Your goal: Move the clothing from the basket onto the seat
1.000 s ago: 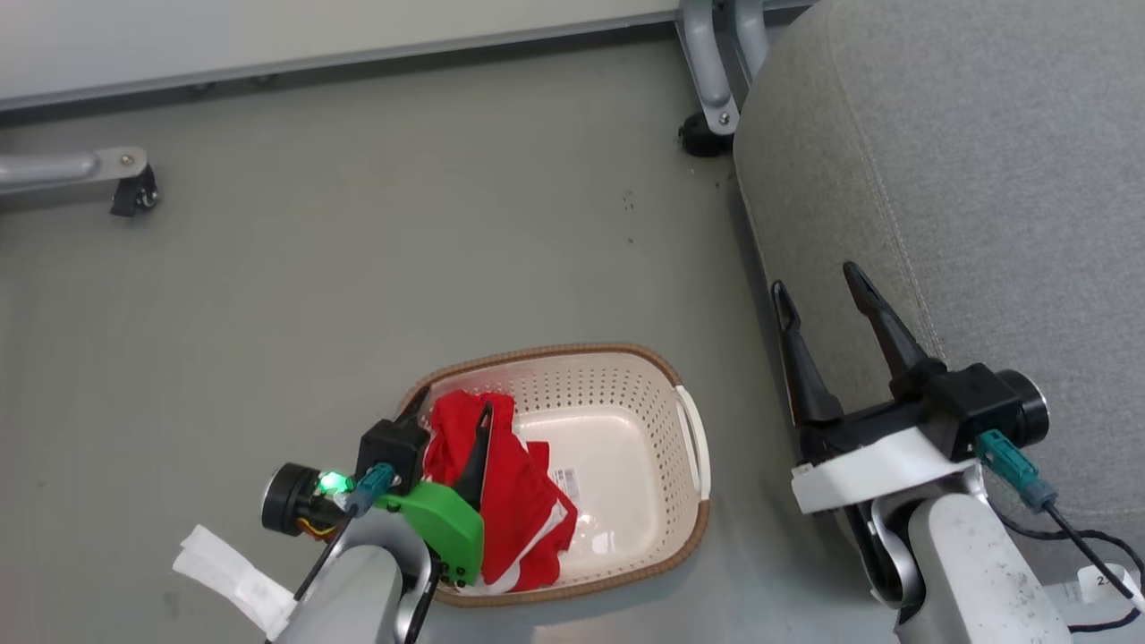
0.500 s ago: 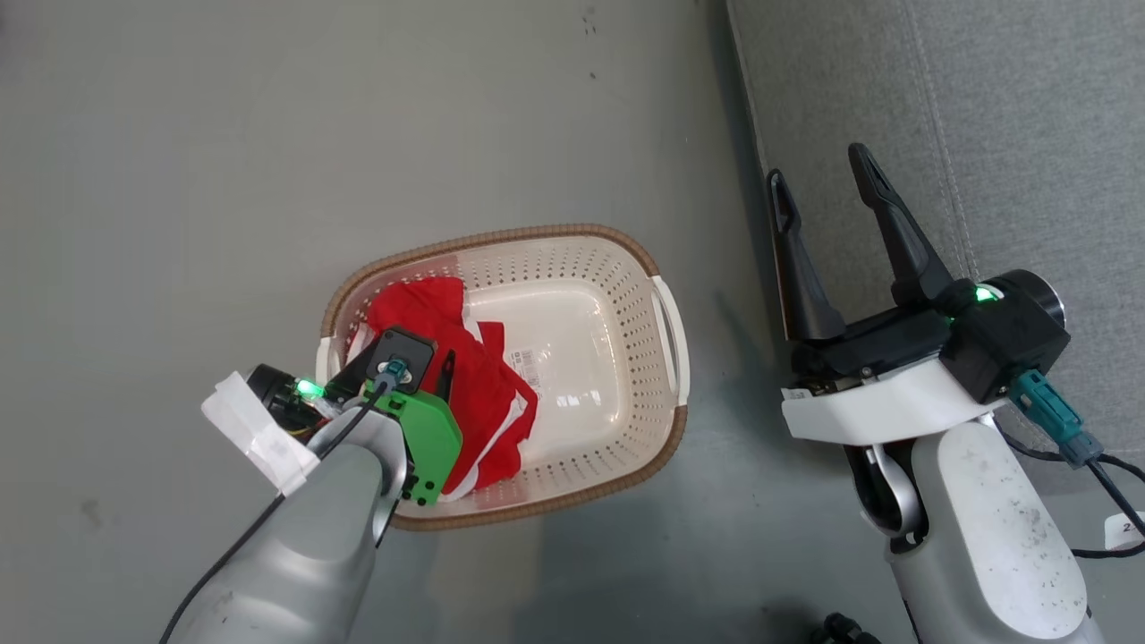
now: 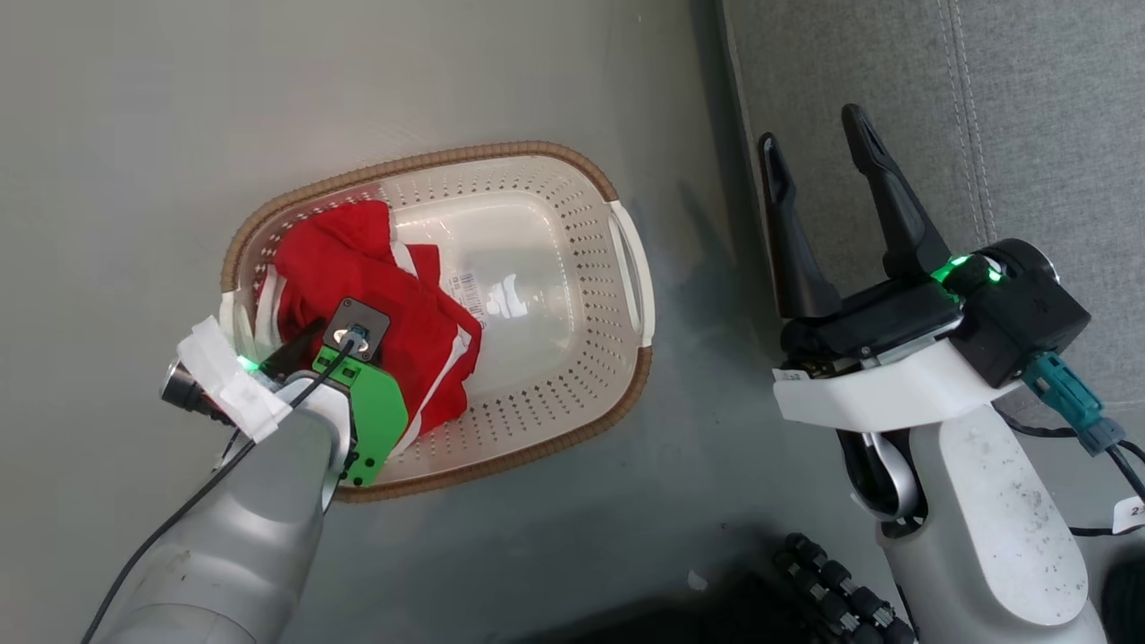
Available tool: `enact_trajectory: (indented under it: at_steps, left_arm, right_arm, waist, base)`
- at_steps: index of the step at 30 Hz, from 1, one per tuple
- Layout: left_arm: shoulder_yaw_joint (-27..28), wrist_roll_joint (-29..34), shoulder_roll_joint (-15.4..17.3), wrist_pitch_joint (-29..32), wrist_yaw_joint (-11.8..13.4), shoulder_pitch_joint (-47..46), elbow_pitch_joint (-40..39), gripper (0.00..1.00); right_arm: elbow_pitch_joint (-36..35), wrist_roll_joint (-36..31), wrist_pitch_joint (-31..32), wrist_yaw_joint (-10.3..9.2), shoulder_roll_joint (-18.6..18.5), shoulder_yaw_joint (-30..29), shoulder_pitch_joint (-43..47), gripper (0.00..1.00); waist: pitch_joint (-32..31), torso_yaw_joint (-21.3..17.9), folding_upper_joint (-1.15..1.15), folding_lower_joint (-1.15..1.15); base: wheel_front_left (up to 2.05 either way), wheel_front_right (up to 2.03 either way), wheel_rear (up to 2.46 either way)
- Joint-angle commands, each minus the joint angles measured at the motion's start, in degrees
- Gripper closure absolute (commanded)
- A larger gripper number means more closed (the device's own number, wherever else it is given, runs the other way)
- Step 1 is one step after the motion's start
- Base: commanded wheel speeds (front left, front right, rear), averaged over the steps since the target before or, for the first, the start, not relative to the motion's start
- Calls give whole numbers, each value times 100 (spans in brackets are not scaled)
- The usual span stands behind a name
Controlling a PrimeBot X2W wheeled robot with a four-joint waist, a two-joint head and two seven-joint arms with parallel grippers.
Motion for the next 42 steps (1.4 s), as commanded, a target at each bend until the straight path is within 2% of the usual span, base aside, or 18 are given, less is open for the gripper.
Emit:
enact_trajectory:
  at_steps: [1,13,14,15,16,22,27,34,42]
  left_arm:
    - [-41,51,76,42,4,-140,23,0]
    - [-326,210,376,353,-63,-344,154,0]
    - [-343,211,385,347,-82,-343,157,10]
    - [-372,226,398,330,-92,-350,161,63]
    - [-385,215,412,332,-94,-365,164,100]
    - [-487,229,366,175,-91,-420,166,100]
    - [-476,122,274,-216,-149,-425,125,100]
    - [-326,-206,47,-761,-355,-208,74,100]
    - [-90,-649,-173,-1068,-410,124,-253,100]
  right_arm:
    - [-32,60,-18,1,-1,29,-80,0]
    - [-92,313,-19,1,0,174,-179,0]
    - [-91,329,-19,1,0,175,-179,0]
    - [-88,343,-19,1,0,179,-183,0]
    - [-82,347,-20,1,-1,180,-190,0]
    - [-26,246,-19,1,-1,71,-210,0]
    - [39,130,-19,1,-2,5,-145,0]
    - [192,-72,-19,1,-5,-125,89,0]
    - [378,-352,-19,1,-7,-246,406,0]
  waist:
    - [224,-184,0,-1]
    - [545,-482,0,-1]
    - [553,-497,0,-1]
    - [561,-515,0,-1]
    - [564,-528,0,-1]
    - [443,-488,0,-1]
    - [167,-353,0,-1]
    - [-467,-94,0,-1]
    - [-1226,154,0,-1]
  base:
    - [0,0,0]
    - [0,0,0]
    - [0,0,0]
    - [0,0,0]
    - [0,0,0]
    - [0,0,0]
    - [0,0,0]
    - [0,0,0]
    - [0,0,0]
